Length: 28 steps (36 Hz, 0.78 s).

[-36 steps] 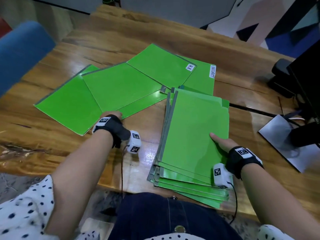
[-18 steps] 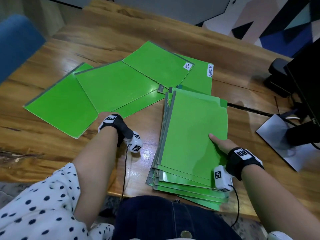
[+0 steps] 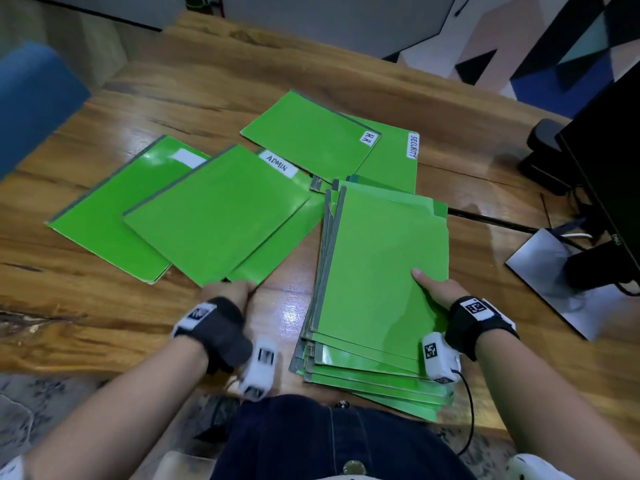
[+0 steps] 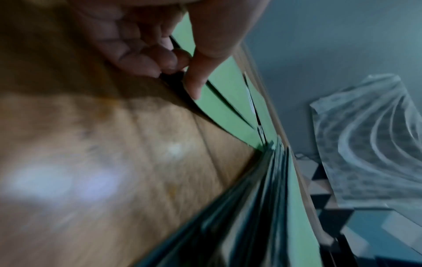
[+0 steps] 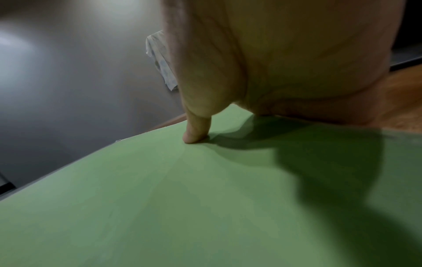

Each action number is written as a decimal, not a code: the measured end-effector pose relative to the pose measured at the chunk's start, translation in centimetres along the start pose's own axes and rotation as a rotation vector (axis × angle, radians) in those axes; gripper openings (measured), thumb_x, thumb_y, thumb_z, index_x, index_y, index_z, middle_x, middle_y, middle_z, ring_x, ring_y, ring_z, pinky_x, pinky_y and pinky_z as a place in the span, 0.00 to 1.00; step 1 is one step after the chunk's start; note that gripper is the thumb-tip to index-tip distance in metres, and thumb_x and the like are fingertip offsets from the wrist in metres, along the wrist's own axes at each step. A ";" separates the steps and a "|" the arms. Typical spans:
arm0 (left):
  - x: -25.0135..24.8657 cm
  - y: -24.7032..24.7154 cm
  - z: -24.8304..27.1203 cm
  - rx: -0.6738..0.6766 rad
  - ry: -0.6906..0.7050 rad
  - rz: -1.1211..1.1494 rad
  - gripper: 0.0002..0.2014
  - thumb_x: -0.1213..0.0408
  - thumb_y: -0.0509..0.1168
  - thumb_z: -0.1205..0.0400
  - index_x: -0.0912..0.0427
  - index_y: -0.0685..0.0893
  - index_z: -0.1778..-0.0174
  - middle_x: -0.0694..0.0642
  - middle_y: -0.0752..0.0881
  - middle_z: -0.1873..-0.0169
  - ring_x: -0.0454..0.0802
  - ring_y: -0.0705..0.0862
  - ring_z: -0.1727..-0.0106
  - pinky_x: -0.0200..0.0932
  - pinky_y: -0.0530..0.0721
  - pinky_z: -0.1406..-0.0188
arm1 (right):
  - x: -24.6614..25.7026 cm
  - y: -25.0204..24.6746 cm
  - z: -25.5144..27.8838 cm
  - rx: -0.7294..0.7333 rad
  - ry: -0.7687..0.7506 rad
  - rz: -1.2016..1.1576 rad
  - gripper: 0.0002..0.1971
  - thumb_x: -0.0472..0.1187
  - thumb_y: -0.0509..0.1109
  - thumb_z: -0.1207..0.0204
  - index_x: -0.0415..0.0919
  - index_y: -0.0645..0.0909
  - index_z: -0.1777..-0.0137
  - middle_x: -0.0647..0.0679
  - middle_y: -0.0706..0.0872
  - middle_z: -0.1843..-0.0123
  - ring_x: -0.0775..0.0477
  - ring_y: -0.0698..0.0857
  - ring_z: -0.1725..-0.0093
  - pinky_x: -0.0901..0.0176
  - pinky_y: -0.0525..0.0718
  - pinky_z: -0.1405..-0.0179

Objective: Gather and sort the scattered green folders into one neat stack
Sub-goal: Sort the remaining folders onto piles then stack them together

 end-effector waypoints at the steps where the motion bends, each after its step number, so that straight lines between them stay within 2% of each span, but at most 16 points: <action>1: 0.7 0.1 0.6 0.017 -0.019 -0.010 0.16 0.62 0.78 0.33 0.69 0.85 0.57 0.62 0.89 0.64 0.56 0.87 0.64 0.49 0.88 0.55 | 0.1 0.0 0.0 0.000 -0.003 0.005 0.48 0.68 0.62 0.26 0.30 0.58 0.20 0.33 0.64 0.20 0.33 0.70 0.25 0.42 0.70 0.28; 3: 2.8 1.4 2.1 0.203 -0.127 -0.085 0.08 0.66 0.72 0.24 0.67 0.83 0.64 0.56 0.83 0.80 0.49 0.77 0.79 0.39 0.81 0.74 | 0.1 0.0 0.1 0.006 -0.007 0.006 0.48 0.69 0.62 0.27 0.31 0.59 0.20 0.33 0.65 0.20 0.33 0.71 0.25 0.42 0.70 0.29; 4: 3.5 2.2 3.1 0.327 -0.195 -0.114 0.09 0.65 0.69 0.21 0.66 0.82 0.64 0.54 0.81 0.81 0.47 0.75 0.81 0.36 0.77 0.79 | 0.1 0.1 0.2 0.009 -0.007 0.000 0.48 0.69 0.62 0.27 0.31 0.59 0.20 0.33 0.66 0.20 0.33 0.71 0.25 0.42 0.70 0.29; 6: 3.2 2.9 5.5 0.552 -0.264 -0.145 0.10 0.61 0.66 0.19 0.65 0.83 0.60 0.53 0.82 0.78 0.45 0.74 0.78 0.34 0.75 0.78 | 0.0 0.1 0.2 0.006 -0.011 -0.012 0.48 0.69 0.63 0.28 0.31 0.59 0.20 0.33 0.66 0.20 0.33 0.71 0.25 0.41 0.71 0.29; 8: 1.2 2.8 6.1 0.628 -0.162 -0.245 0.11 0.60 0.65 0.18 0.65 0.82 0.60 0.53 0.83 0.78 0.44 0.77 0.80 0.34 0.78 0.80 | -0.1 0.1 0.1 0.000 -0.012 -0.016 0.49 0.69 0.63 0.28 0.31 0.60 0.20 0.33 0.66 0.20 0.33 0.72 0.26 0.41 0.71 0.29; 10: -2.8 1.3 4.5 0.415 0.144 -0.386 0.11 0.60 0.66 0.19 0.65 0.83 0.60 0.56 0.86 0.72 0.47 0.82 0.77 0.37 0.84 0.73 | -0.1 0.1 0.0 -0.004 -0.016 -0.014 0.50 0.70 0.62 0.29 0.30 0.61 0.20 0.33 0.66 0.21 0.32 0.72 0.26 0.41 0.71 0.29; 12: -7.7 -1.1 3.8 0.051 0.494 -0.638 0.16 0.53 0.67 0.20 0.64 0.83 0.48 0.61 0.88 0.52 0.54 0.86 0.54 0.47 0.85 0.51 | -0.2 0.1 0.0 -0.007 -0.021 -0.021 0.51 0.71 0.63 0.30 0.30 0.61 0.20 0.33 0.67 0.21 0.32 0.73 0.27 0.40 0.72 0.28; 13: -9.2 -2.0 3.4 -0.098 0.600 -0.781 0.23 0.49 0.67 0.21 0.62 0.80 0.38 0.63 0.83 0.39 0.58 0.82 0.41 0.52 0.82 0.41 | -0.2 0.1 0.0 -0.007 -0.021 -0.026 0.51 0.71 0.64 0.31 0.30 0.61 0.20 0.33 0.67 0.21 0.32 0.73 0.27 0.39 0.72 0.28; 14: -9.8 -2.4 2.5 -0.182 0.637 -0.921 0.31 0.44 0.65 0.22 0.60 0.73 0.29 0.64 0.74 0.29 0.61 0.74 0.29 0.59 0.76 0.33 | -0.2 0.2 0.0 -0.007 -0.023 -0.025 0.51 0.71 0.64 0.30 0.30 0.61 0.20 0.33 0.67 0.21 0.32 0.73 0.27 0.39 0.72 0.29; 16: -8.7 -2.4 0.3 -0.169 0.575 -1.136 0.41 0.36 0.59 0.22 0.55 0.56 0.18 0.60 0.51 0.17 0.63 0.53 0.18 0.69 0.59 0.25 | -0.2 0.2 0.0 -0.003 -0.027 -0.022 0.51 0.71 0.63 0.30 0.30 0.61 0.21 0.32 0.68 0.21 0.32 0.73 0.27 0.38 0.72 0.29; 18: -6.6 -1.5 -1.6 -0.073 0.512 -1.223 0.44 0.31 0.52 0.22 0.51 0.45 0.16 0.56 0.39 0.17 0.63 0.43 0.17 0.72 0.52 0.24 | -0.2 0.3 -0.1 -0.002 -0.028 -0.019 0.50 0.71 0.63 0.30 0.30 0.61 0.21 0.32 0.67 0.21 0.32 0.73 0.27 0.39 0.72 0.29; 21: -5.4 0.8 -1.1 0.004 0.555 -1.285 0.44 0.29 0.46 0.22 0.51 0.45 0.16 0.56 0.40 0.17 0.65 0.46 0.17 0.69 0.55 0.23 | -0.1 0.2 -0.2 -0.005 -0.031 -0.012 0.49 0.70 0.63 0.29 0.30 0.61 0.21 0.32 0.67 0.21 0.32 0.72 0.27 0.39 0.71 0.28; 23: -6.0 2.5 0.7 0.028 0.637 -1.324 0.41 0.30 0.46 0.21 0.54 0.56 0.17 0.57 0.54 0.17 0.63 0.61 0.19 0.65 0.62 0.25 | -0.1 0.2 -0.1 -0.003 -0.032 -0.005 0.49 0.69 0.63 0.28 0.30 0.60 0.20 0.32 0.66 0.21 0.32 0.72 0.26 0.39 0.71 0.27; 25: -7.8 2.7 1.6 -0.007 0.712 -1.221 0.33 0.35 0.52 0.20 0.55 0.70 0.26 0.58 0.75 0.27 0.57 0.78 0.31 0.58 0.72 0.30 | -0.1 0.2 -0.2 0.000 -0.033 -0.007 0.49 0.70 0.63 0.28 0.30 0.60 0.20 0.32 0.66 0.21 0.31 0.72 0.26 0.38 0.70 0.27; 26: -8.8 2.1 1.4 -0.031 0.714 -1.125 0.30 0.39 0.56 0.20 0.55 0.73 0.28 0.57 0.80 0.32 0.55 0.81 0.35 0.55 0.76 0.32 | -0.1 0.2 -0.2 0.001 -0.031 -0.010 0.50 0.70 0.63 0.29 0.30 0.60 0.20 0.32 0.66 0.21 0.31 0.72 0.26 0.37 0.71 0.27; 28: -10.4 -0.3 0.0 -0.131 0.673 -0.986 0.31 0.43 0.65 0.23 0.58 0.74 0.29 0.60 0.80 0.33 0.58 0.80 0.35 0.56 0.78 0.35 | -0.2 0.2 -0.2 0.002 -0.029 -0.015 0.50 0.71 0.63 0.30 0.31 0.60 0.20 0.32 0.66 0.21 0.31 0.72 0.26 0.37 0.71 0.27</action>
Point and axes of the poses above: each hand's wrist, its own z-axis away from the middle knuckle, its own y-axis out of the palm, x = y × z, the point moved 9 cm from there along -z, towards the middle knuckle
